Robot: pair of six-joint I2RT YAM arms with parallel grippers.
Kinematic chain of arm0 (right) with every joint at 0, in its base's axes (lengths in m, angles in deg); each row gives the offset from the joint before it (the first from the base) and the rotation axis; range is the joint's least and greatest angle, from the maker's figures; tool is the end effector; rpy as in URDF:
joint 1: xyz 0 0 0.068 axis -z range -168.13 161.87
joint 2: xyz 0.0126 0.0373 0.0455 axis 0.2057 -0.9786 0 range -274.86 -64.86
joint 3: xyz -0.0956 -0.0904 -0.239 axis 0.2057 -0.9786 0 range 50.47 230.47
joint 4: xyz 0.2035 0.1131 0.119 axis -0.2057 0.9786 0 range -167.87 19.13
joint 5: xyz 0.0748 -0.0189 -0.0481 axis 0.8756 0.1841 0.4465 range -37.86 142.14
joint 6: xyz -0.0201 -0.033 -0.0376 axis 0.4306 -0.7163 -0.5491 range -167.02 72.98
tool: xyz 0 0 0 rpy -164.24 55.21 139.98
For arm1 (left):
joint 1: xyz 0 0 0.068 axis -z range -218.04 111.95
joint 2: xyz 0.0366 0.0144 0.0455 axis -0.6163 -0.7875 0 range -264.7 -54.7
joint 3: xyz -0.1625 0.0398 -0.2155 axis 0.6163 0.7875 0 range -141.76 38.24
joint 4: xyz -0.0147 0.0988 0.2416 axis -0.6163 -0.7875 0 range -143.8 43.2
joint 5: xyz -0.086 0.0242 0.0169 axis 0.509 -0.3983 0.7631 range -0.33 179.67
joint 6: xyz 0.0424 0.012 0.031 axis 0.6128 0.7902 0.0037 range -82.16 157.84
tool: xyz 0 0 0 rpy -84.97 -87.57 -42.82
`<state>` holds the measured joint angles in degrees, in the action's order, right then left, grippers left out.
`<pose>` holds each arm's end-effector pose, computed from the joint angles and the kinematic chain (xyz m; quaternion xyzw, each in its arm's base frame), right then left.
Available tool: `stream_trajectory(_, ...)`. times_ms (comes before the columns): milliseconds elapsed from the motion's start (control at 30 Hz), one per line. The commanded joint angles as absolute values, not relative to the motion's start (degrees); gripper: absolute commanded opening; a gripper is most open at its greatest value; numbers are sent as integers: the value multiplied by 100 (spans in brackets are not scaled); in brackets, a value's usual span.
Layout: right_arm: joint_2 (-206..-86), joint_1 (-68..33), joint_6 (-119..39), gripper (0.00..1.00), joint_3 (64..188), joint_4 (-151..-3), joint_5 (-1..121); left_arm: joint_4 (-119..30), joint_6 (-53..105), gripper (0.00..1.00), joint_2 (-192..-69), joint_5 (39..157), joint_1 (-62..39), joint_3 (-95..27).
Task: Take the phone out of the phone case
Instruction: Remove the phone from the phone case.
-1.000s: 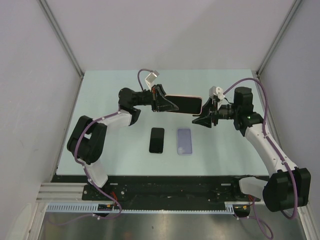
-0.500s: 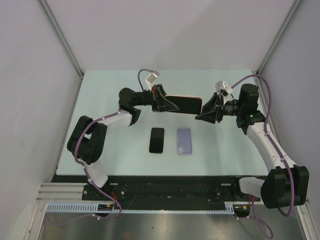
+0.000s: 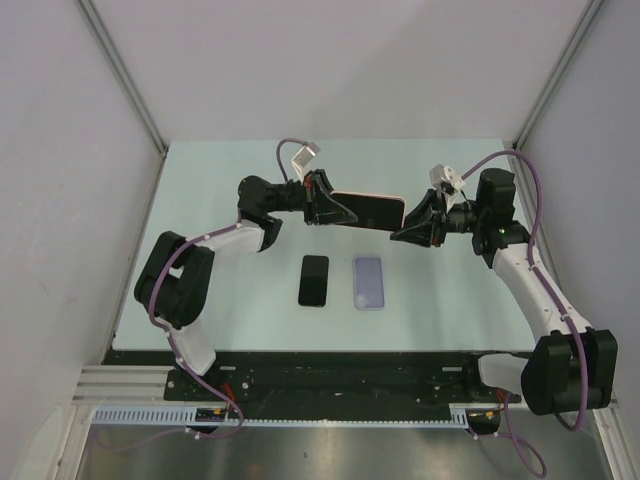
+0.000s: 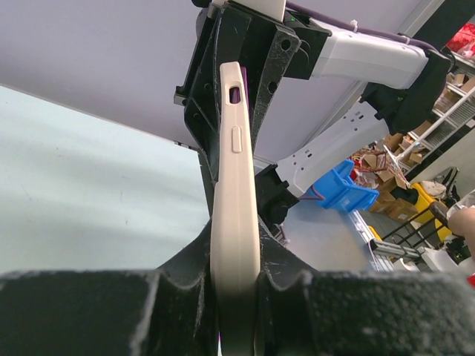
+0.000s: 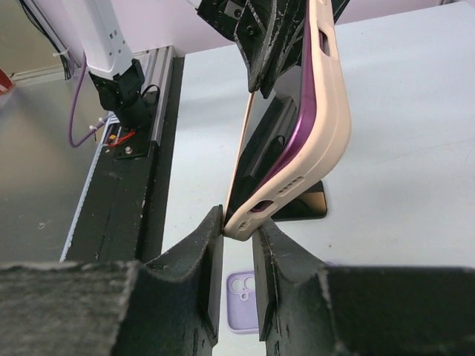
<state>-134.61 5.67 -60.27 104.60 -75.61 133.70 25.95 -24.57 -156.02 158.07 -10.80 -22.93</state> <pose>0.2509 0.0627 0.3287 -0.4824 0.5384 0.4996 0.4773 0.3146 -0.1993 0.3072 0.3500 0.5276 -0.7029 0.3242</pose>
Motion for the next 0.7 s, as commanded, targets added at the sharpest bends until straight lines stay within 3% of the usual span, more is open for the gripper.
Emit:
stream_trajectory(0, -13298, 510, -6661, 16, 10698, -7400, 13371, 2861, -2500, 0, -15331, 15726, -1027, -2548)
stream_trajectory(200, -13227, 510, -7493, 13, 10716, -7067, 13204, 2852, -2650, 0, -15287, 16007, -975, -2663)
stream_trajectory(367, -13315, 405, -9516, 13, 11163, -5161, 12659, 2852, -2773, 0, -15235, 16358, -887, -2733)
stream_trajectory(667, -13368, 484, -10520, 13, 11164, -4745, 12693, 3063, -3186, 0, -15252, 16798, -755, -2821)
